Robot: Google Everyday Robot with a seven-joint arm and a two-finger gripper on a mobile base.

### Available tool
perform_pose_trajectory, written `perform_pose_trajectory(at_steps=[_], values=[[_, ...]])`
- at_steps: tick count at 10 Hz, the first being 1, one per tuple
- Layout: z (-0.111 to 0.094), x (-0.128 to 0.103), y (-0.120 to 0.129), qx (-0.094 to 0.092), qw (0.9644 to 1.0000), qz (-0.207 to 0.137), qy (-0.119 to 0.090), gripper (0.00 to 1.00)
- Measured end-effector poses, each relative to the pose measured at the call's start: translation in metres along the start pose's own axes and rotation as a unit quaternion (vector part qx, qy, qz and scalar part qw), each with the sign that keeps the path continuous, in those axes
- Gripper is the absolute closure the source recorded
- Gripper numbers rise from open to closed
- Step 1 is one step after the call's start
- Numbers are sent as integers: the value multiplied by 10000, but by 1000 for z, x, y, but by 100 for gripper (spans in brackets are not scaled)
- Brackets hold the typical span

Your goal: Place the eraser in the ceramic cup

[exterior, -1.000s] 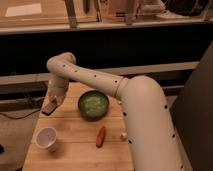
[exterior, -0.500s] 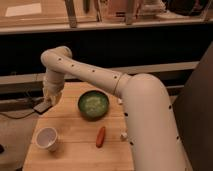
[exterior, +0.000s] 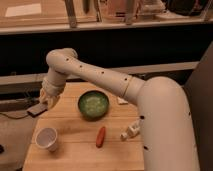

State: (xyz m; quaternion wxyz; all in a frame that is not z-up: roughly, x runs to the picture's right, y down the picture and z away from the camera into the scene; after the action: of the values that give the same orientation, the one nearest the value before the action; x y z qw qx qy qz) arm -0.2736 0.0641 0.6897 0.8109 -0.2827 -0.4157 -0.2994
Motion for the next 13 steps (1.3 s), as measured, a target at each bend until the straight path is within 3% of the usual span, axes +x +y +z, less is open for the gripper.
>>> perform_pose_trajectory(at_steps=[3,7,13], values=[[-5,-19,8,33,9993,126,-363,100],[-5,-50,22,-191,9961,291,-811,100],[21,-80,41,-426,9890,448,-1342,100]])
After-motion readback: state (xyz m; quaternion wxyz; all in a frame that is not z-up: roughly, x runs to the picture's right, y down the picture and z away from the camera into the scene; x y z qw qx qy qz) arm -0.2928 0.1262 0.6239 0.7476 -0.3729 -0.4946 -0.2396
